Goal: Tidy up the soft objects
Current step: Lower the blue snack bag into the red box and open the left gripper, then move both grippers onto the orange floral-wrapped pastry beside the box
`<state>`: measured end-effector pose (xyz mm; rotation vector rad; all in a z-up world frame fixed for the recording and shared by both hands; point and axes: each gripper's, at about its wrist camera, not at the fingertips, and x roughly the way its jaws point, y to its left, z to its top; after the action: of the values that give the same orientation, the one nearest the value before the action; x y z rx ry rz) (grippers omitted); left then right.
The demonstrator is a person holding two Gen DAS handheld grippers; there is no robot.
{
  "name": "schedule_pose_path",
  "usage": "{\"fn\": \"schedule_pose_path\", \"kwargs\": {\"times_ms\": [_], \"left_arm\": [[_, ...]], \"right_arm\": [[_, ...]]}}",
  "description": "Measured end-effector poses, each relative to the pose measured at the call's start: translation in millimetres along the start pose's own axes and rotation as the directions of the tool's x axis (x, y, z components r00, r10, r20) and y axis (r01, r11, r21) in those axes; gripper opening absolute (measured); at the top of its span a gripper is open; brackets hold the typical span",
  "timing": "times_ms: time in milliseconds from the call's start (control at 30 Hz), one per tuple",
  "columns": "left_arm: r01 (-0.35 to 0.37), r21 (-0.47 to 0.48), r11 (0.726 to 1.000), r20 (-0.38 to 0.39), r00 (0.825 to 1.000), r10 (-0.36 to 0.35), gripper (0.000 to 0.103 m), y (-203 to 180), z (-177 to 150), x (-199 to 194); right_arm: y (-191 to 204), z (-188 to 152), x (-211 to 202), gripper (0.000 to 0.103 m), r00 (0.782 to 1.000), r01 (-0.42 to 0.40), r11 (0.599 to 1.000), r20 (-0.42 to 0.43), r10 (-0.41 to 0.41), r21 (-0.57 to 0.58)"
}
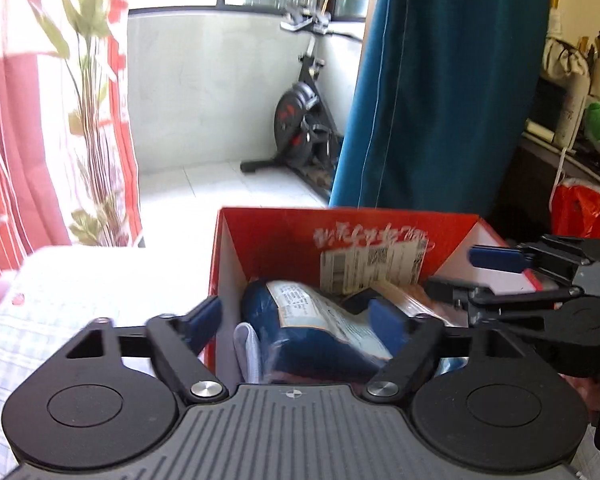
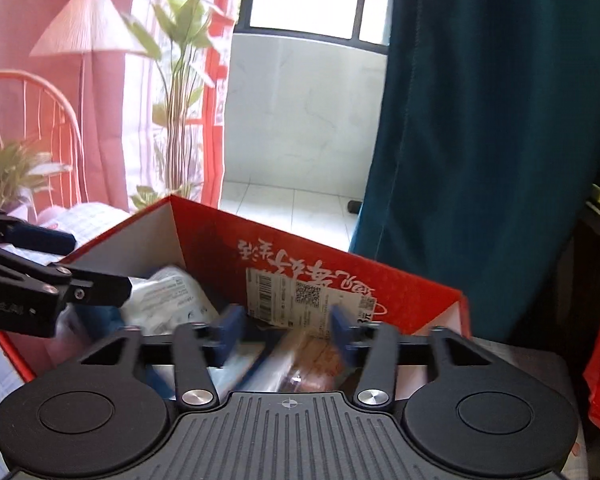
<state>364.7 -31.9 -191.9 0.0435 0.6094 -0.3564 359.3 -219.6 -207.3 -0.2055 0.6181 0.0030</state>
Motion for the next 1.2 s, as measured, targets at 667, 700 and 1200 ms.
{"fn": "schedule_pose_path", "kwargs": {"times_ms": [667, 700, 1200], "left_arm": [[-0.061, 0.035, 0.998, -0.052, 0.997, 0.063, 0.103, -14, -61, -86], [-0.068, 0.041, 0.997, -0.062, 0.996, 0.071, 0.103, -15, -68, -88], [-0.083, -0.067, 0.994, -0.223, 0.973, 0.066, 0.103, -2, -122, -66]], "right_arm": [[12, -66, -109, 0.103, 1.0, 0.013, 1.0, 0.015, -0.013, 0.016], [14, -72, -111, 0.102, 1.0, 0.004, 1.0, 0.008, -0.004, 0.021], [39, -155, -82, 0.102, 0.994, -0.049, 0.998, -0.093, 0.053, 0.046]]}}
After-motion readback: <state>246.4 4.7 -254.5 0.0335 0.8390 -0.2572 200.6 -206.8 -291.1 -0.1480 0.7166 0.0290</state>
